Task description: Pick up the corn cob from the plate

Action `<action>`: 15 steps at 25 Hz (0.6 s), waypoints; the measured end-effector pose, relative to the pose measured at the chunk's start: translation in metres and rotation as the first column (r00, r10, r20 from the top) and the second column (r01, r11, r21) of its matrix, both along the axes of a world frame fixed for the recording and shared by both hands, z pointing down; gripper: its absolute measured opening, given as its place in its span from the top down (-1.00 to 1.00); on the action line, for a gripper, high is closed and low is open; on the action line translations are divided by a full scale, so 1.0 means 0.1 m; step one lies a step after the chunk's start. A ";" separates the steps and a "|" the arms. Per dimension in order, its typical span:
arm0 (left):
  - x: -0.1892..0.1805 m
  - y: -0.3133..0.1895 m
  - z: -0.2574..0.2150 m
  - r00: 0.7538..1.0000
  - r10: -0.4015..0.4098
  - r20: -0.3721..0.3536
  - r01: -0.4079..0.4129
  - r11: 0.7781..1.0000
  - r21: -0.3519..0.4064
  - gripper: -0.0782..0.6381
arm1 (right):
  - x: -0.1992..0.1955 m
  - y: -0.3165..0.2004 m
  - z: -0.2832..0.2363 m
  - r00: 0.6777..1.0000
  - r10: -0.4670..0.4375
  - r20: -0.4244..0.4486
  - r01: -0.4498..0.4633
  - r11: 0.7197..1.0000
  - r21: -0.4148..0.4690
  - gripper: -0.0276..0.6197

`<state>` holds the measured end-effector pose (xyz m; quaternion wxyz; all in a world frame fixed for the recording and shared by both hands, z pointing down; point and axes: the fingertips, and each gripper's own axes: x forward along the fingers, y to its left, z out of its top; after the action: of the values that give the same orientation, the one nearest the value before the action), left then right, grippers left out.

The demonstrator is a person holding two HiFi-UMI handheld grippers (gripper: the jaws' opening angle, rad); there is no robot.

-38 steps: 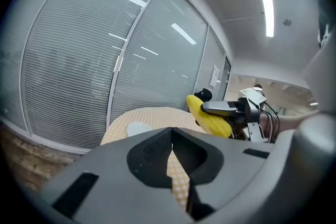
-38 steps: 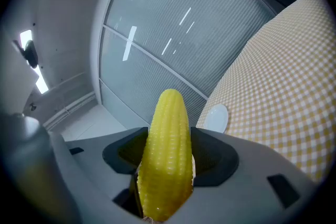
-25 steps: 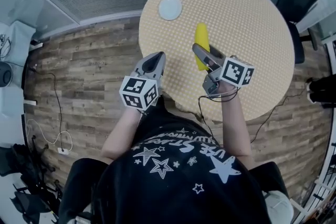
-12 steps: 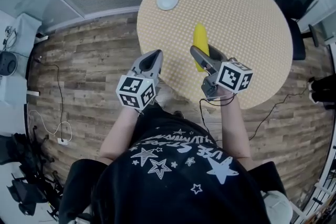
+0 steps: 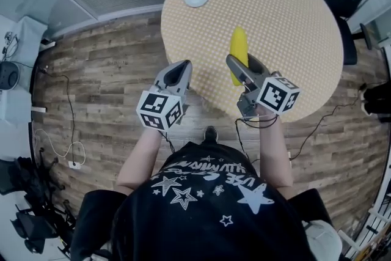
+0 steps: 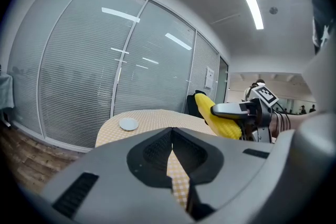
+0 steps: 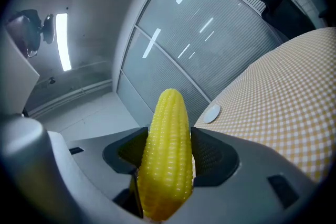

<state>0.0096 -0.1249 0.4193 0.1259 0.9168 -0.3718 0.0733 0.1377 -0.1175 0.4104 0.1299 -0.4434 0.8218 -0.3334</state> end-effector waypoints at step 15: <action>-0.64 1.02 -0.23 0.999 0.009 -0.043 -0.008 1.000 0.026 0.76 | -0.71 1.04 -0.28 0.994 0.014 -0.110 -0.006 0.997 0.075 0.10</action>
<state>-0.0540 -0.0227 0.3966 0.1217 0.9214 -0.3659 0.0491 0.0670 -0.0138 0.3822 0.1023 -0.4602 0.8374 -0.2766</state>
